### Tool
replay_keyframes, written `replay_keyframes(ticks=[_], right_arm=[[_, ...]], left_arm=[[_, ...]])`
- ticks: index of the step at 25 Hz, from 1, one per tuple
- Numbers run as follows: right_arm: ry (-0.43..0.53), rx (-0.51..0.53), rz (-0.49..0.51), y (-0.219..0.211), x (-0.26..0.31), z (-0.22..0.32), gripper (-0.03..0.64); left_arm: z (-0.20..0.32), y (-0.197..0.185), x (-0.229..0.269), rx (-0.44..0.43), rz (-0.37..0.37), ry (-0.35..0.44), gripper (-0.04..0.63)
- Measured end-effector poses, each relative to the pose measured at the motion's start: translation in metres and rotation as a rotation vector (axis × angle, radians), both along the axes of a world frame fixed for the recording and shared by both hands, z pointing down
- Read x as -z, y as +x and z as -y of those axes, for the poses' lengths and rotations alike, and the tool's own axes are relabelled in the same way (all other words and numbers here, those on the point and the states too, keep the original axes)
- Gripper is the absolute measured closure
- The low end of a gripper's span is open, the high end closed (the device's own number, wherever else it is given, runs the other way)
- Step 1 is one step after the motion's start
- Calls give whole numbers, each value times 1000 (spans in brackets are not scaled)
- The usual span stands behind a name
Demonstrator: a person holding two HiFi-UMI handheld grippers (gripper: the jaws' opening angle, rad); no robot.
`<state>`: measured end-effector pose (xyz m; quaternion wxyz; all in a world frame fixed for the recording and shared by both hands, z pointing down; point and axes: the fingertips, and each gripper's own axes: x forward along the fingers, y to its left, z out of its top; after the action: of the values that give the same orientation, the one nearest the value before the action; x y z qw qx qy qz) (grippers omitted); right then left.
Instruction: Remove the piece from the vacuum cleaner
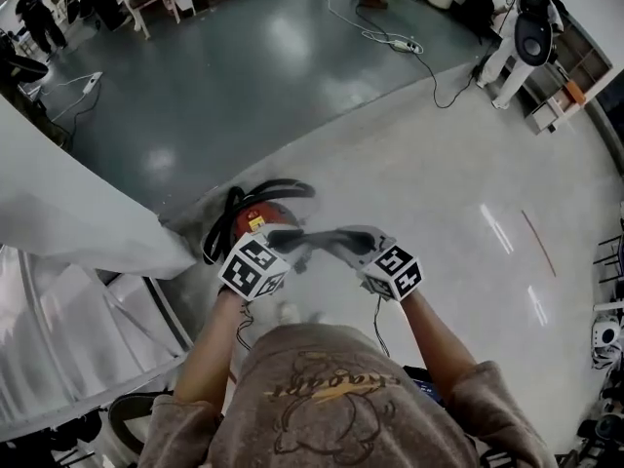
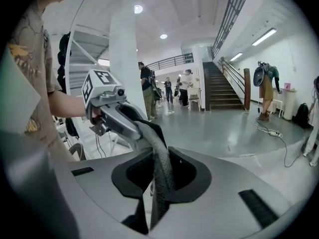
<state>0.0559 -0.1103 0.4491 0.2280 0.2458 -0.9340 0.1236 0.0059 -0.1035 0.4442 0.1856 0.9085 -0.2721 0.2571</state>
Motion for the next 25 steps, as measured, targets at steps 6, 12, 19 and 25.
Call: replay_keyframes(ticks=[6,12,19,25], right_arm=[[64,-98,84,7,47,9,561],[128,-147,123,-2,81,-6,561],[135,-224,202,7,95,-20,561],[120,-251,249,12,82,-26,561]], left_arm=[[11,4,45,43,-56,90,515],[-4,-6,79,106,-108,151,509],[-20,0,89,160,-175,163,508],[-27,4,76,167,-187,152,508]])
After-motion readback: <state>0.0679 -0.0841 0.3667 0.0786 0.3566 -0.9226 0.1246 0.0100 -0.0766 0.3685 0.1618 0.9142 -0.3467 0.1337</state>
